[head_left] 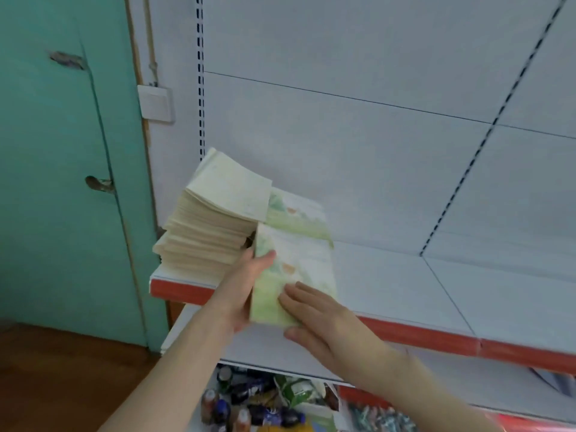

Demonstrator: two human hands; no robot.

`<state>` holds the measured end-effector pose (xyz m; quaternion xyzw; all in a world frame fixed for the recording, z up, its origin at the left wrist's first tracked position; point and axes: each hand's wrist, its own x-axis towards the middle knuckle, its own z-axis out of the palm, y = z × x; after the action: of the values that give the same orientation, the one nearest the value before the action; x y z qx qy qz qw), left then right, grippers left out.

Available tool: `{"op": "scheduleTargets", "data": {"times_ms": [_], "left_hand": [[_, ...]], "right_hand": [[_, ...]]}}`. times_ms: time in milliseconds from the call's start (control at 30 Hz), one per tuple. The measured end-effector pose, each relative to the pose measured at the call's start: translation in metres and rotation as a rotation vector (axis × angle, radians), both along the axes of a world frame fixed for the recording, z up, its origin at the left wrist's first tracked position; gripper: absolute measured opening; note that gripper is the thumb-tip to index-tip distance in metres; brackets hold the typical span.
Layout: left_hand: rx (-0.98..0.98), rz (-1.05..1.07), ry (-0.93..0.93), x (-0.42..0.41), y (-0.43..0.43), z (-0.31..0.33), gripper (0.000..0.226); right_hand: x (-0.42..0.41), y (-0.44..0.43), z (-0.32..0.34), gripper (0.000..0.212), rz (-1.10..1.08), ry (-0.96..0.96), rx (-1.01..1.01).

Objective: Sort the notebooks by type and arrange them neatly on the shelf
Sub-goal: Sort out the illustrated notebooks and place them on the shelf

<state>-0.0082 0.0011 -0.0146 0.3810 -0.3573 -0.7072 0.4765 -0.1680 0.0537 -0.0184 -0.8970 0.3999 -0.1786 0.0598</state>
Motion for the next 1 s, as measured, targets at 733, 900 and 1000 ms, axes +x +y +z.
{"op": "scheduleTargets", "data": {"times_ms": [733, 900, 1000], "left_hand": [[-0.008, 0.348, -0.1, 0.034, 0.055, -0.027, 0.046], [-0.06, 0.351, -0.019, 0.006, 0.054, -0.025, 0.033], [-0.072, 0.33, 0.019, -0.006, 0.053, -0.027, 0.054]], "right_hand": [[-0.025, -0.112, 0.023, 0.039, -0.413, -0.08, 0.075], [-0.024, -0.005, 0.005, 0.064, -0.13, 0.032, -0.103], [-0.015, 0.027, -0.006, 0.061, 0.024, 0.192, -0.076]]}}
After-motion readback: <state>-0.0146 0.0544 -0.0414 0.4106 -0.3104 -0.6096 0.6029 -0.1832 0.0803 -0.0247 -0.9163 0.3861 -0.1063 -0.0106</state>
